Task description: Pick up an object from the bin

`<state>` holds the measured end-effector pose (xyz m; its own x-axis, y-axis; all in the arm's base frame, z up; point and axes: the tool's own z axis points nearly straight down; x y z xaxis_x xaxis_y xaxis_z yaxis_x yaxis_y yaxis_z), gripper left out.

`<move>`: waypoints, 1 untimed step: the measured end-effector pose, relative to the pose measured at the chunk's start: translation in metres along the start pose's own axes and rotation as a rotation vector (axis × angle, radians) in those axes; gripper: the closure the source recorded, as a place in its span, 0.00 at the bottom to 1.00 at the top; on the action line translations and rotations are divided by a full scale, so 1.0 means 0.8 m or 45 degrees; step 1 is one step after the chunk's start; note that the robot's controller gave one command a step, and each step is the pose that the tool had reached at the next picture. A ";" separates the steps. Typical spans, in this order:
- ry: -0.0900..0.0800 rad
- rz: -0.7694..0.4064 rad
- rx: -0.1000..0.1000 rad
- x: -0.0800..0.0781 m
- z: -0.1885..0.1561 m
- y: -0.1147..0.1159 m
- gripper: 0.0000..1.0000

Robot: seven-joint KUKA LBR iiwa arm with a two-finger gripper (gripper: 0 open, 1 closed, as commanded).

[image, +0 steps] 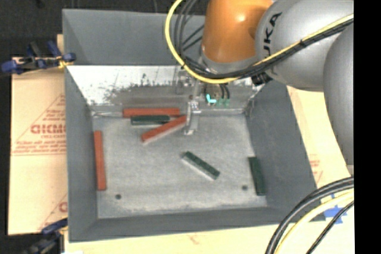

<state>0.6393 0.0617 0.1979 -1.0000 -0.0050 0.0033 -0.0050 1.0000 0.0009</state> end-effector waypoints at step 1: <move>-0.011 0.001 -0.001 -0.002 -0.006 0.000 0.00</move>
Offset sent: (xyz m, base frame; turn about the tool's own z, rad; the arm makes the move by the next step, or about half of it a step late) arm 0.0158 0.0393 -0.1279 -0.0702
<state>0.6410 0.0616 0.2027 -1.0000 -0.0040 -0.0051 -0.0040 1.0000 0.0016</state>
